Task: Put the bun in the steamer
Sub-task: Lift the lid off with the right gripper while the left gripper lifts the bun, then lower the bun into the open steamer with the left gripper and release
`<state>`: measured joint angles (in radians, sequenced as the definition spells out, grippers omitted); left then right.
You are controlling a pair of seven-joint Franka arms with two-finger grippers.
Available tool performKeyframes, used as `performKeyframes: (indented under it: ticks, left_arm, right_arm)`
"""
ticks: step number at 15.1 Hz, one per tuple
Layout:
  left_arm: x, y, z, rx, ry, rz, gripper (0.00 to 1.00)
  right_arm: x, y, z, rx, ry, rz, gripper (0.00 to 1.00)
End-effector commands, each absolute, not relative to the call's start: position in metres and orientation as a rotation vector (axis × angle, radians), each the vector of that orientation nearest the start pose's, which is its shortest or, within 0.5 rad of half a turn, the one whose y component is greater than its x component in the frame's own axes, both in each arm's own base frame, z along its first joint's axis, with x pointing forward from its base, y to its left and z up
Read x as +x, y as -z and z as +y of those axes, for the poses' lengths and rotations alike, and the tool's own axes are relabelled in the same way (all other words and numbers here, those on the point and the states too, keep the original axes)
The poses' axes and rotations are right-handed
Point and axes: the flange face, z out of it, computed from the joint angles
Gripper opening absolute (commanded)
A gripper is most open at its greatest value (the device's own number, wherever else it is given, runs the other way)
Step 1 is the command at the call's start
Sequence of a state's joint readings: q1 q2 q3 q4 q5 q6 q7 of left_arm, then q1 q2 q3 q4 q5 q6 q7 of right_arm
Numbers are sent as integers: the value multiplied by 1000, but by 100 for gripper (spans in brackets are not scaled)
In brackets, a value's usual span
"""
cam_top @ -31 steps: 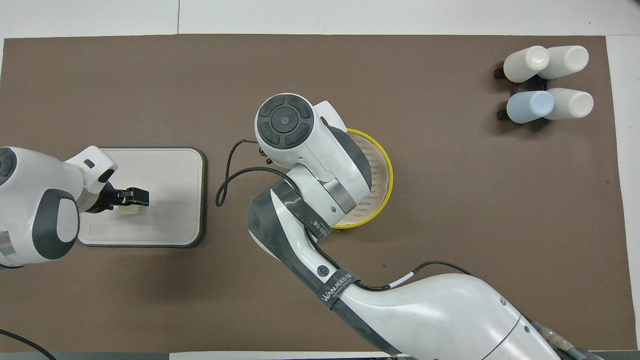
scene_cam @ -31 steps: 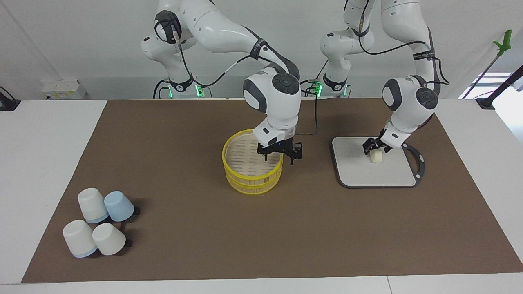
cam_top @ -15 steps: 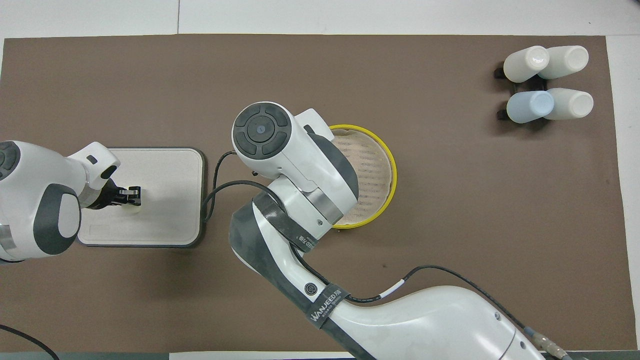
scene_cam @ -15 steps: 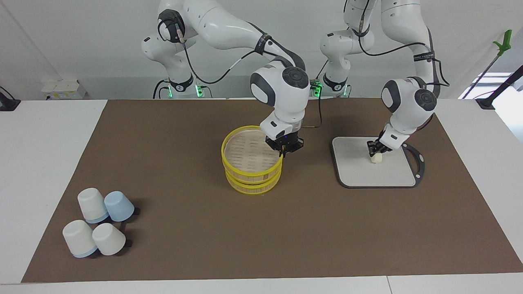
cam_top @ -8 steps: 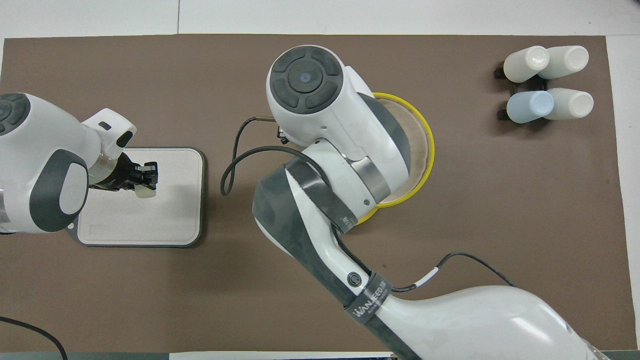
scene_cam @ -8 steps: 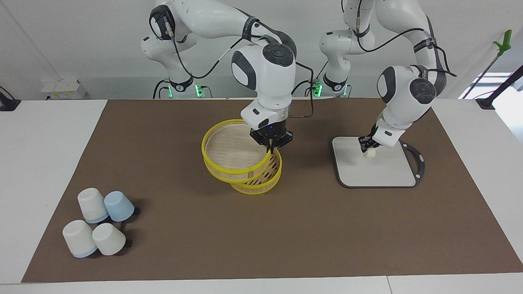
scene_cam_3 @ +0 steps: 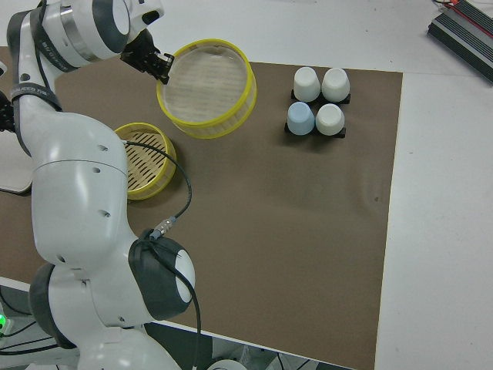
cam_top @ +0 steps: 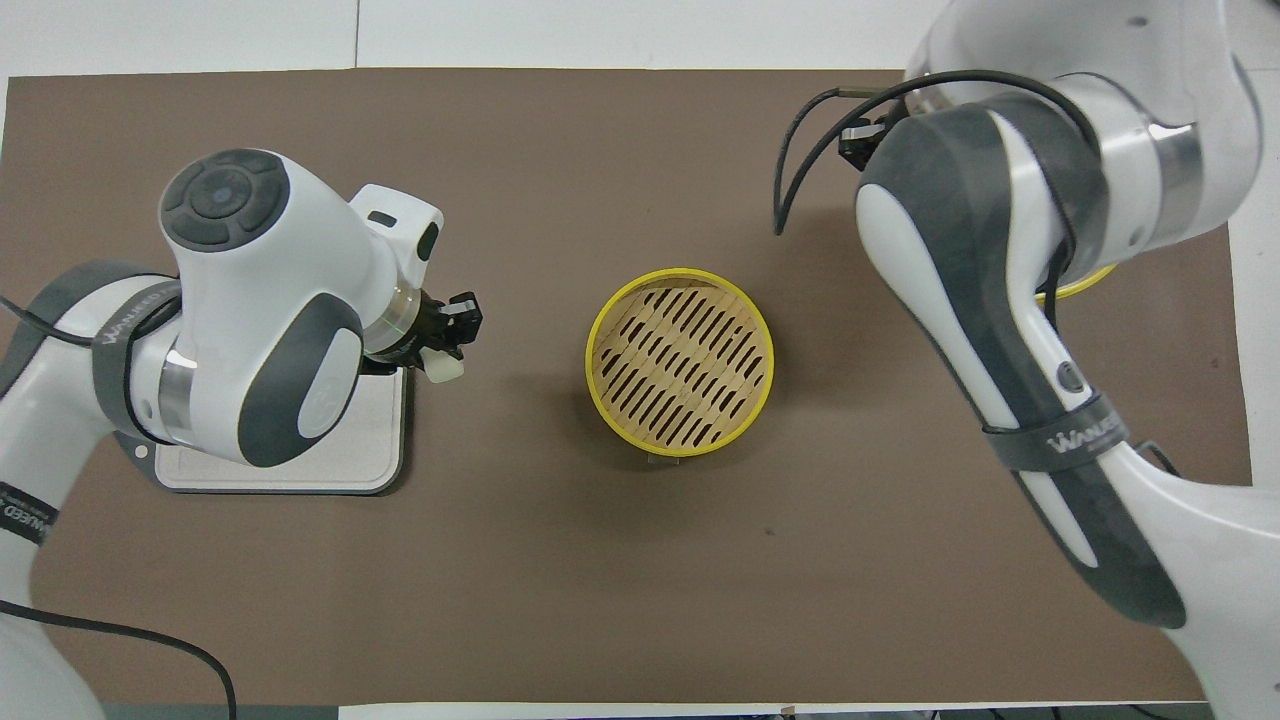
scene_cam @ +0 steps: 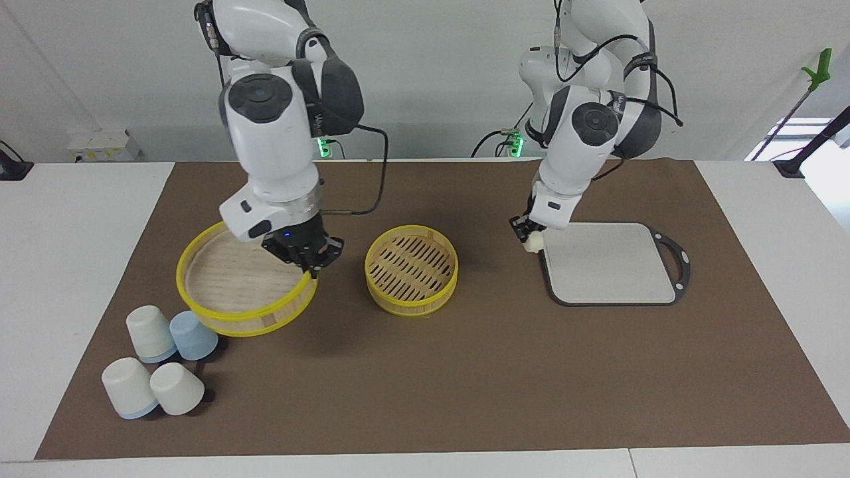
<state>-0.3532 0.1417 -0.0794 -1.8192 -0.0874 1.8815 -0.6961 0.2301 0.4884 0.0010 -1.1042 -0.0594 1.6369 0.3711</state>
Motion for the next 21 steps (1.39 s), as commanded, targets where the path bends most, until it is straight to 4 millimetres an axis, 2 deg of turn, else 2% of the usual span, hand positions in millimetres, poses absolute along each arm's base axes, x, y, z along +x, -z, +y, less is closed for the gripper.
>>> performKeyframes:
  ticks: [1, 4, 5, 6, 8, 9, 13, 14, 15, 20, 21]
  left_arm:
    - [523, -452, -299, -3146, -226, -482, 32]
    - [524, -467, -358, -3175, -183, -495, 32]
    - [526, -464, -378, -3176, -186, -520, 32]
    - [530, -454, -396, -3178, -214, -530, 32]
    - [525, -423, -451, -3163, -234, -558, 32]
    - [520, -408, -464, -3150, -226, -580, 32]
    - [521, -381, -470, -3152, -217, -584, 32]
    - [514, -372, -483, -3161, -208, -557, 32]
    - [510, -365, -486, -3158, -189, -535, 33]
    - [510, -344, -483, -3163, -168, -543, 35]
    - [507, -340, -483, -3157, -175, -537, 43]
  right_arm:
    - [684, -549, 125, -3160, 67, 172, 0]
    - [682, -546, 117, -3125, 8, 165, 0]
    - [681, -545, 118, -3109, -12, 152, 0]
    - [679, -543, 116, -3085, -39, 158, 0]
    - [679, -541, 109, -3068, -44, 175, 0]
    - [679, -541, 108, -3068, -46, 156, 0]
    - [678, -540, 105, -3070, -61, 144, 0]
    - [678, -539, 106, -3072, -63, 139, 0]
    - [677, -540, 106, -3072, -63, 141, 0]
    - [676, -537, 108, -3072, -61, 138, 0]
    - [676, -537, 108, -3073, -61, 138, 0]
